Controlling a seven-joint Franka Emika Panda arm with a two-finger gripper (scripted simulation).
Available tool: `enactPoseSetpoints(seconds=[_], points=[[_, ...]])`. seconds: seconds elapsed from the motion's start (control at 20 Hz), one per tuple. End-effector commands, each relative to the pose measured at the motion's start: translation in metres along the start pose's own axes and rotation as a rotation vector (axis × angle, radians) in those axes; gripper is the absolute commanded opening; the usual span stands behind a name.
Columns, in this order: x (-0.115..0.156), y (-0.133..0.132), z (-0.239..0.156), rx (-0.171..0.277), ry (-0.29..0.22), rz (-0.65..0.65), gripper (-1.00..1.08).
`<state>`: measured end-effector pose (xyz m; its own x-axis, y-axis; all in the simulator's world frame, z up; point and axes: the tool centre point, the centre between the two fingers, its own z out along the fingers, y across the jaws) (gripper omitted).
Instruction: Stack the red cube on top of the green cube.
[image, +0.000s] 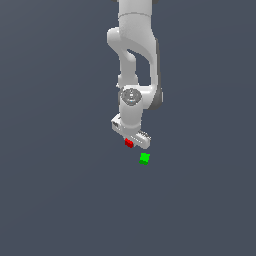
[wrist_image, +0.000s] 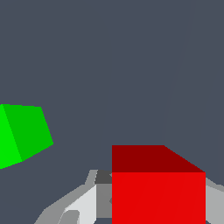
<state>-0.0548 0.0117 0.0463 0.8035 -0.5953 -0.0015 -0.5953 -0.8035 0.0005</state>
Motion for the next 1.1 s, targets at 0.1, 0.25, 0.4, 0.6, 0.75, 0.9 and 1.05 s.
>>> enactPoseSetpoints(seconds=[0.1,0.25,0.4,0.6,0.75,0.9,1.05], points=[[0.000,0.000,-0.030,0.001,0.001,0.000,-1.00],[0.000,0.000,-0.048,0.001,0.001,0.000,-1.00],[0.000,0.000,-0.061,0.001,0.001,0.001,-1.00],[0.001,0.000,-0.069,0.001,0.001,0.001,-1.00],[0.001,0.000,-0.067,0.001,0.002,0.001,-1.00],[0.001,-0.004,-0.066,0.001,0.002,0.001,-1.00],[0.003,-0.011,-0.062,0.001,0.002,0.001,-1.00]])
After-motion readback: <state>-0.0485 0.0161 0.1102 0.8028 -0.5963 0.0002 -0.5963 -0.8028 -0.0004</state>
